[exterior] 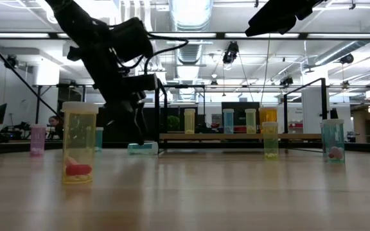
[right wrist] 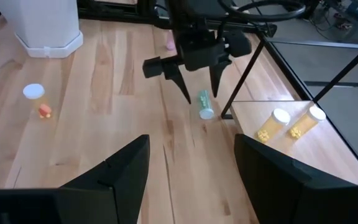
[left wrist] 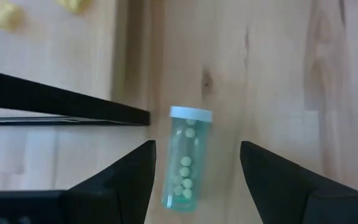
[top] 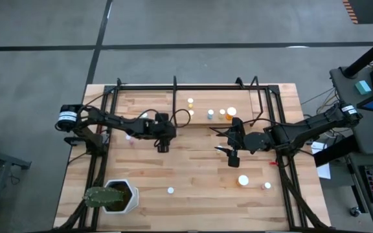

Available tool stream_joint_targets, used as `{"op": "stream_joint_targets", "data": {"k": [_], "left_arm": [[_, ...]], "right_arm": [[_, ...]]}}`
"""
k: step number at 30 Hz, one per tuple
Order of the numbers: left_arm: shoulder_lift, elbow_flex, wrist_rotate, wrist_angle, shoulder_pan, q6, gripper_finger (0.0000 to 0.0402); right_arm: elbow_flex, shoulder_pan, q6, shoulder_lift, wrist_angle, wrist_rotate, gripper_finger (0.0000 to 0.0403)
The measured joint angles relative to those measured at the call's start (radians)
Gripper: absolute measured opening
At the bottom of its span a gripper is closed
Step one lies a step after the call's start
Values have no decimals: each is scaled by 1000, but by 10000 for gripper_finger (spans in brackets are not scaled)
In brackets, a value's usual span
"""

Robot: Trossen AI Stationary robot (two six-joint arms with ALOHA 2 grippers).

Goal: Pick and place medicine bottles onto shelf by color
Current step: Put the green pill bottle on the shelf

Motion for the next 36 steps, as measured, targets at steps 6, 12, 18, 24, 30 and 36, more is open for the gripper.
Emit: {"op": "stream_joint_targets", "data": {"k": [6,12,18,24,30,36], "left_arm": [[0,-71,5,101,17,0,214],[0,-95,7,122,23,-2,172],[0,-98,7,122,23,-7,108],[0,-102,6,129,23,-8,67],[-3,-110,6,156,19,-9,66],[-89,-112,9,165,-21,-8,65]], "right_arm": [[0,0,0,0,0,0,224],[0,0,0,0,2,0,224],[0,0,12,0,3,0,224],[0,0,14,0,3,0,224],[0,0,15,0,3,0,224],[0,0,4,0,4,0,224]]}}
